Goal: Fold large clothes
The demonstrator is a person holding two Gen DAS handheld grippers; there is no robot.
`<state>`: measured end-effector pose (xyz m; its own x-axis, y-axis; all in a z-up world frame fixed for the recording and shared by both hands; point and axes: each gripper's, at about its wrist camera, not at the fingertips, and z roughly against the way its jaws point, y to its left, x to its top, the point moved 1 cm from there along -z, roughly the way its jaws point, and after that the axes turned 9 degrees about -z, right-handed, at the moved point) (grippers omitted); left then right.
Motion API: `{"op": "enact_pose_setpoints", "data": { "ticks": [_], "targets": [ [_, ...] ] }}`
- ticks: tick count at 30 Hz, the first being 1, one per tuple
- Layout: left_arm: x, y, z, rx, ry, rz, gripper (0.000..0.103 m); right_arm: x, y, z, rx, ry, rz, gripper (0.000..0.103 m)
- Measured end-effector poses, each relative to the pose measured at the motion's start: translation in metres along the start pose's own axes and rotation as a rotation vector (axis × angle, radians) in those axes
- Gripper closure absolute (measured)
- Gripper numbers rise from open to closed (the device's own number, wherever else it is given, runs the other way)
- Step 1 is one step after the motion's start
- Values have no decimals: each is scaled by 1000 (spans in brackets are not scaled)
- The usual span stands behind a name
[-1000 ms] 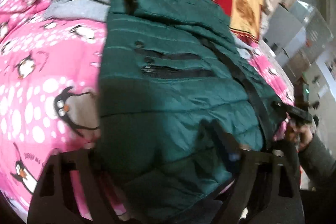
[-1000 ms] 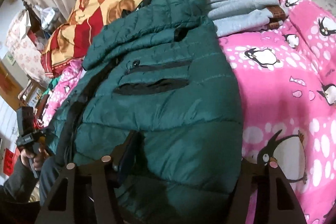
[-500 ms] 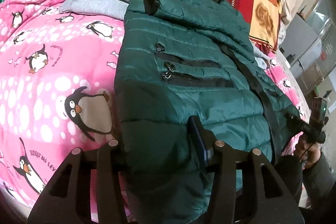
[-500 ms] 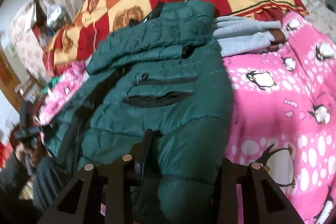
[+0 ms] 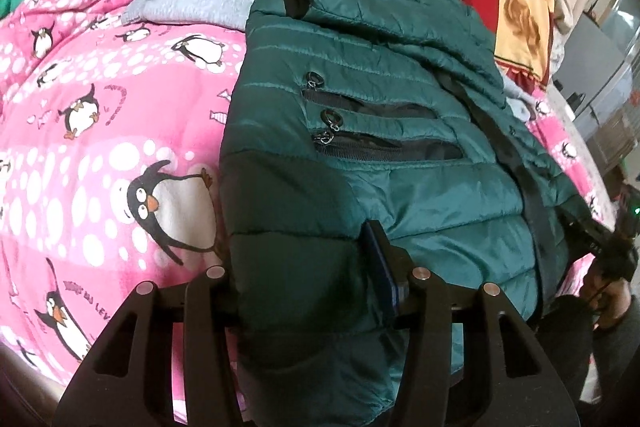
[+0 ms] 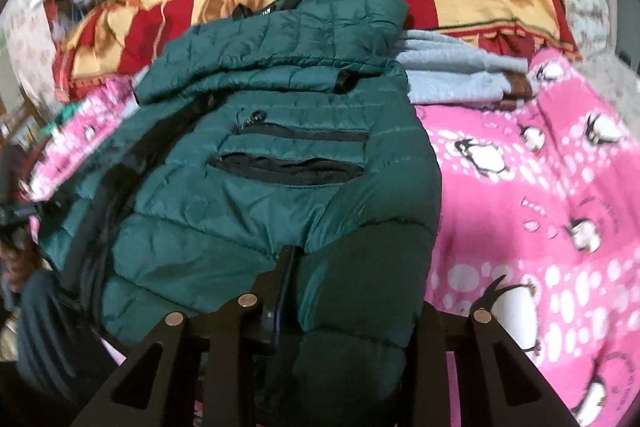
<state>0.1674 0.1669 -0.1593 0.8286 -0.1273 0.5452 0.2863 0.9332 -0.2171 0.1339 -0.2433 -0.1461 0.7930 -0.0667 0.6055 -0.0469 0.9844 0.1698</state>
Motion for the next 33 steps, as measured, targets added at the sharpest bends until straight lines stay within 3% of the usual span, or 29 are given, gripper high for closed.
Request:
{"op": "enact_pose_setpoints", "data": {
  "ticks": [4, 8, 18, 28, 33],
  "targets": [
    [0, -2, -1, 22, 3, -18, 55, 0, 3, -2, -50, 4, 28, 74],
    [0, -4, -1, 42, 7, -34, 55, 0, -2, -3, -44, 15, 7, 73],
    [-1, -2, -1, 31, 7, -21, 53, 0, -3, -7, -50, 29, -2, 73],
    [-1, -1, -1, 29, 6, -17, 53, 0, 5, -7, -130, 22, 55, 74],
    [-1, -1, -1, 27, 7, -17, 53, 0, 5, -7, -129, 22, 55, 74]
  ]
}}
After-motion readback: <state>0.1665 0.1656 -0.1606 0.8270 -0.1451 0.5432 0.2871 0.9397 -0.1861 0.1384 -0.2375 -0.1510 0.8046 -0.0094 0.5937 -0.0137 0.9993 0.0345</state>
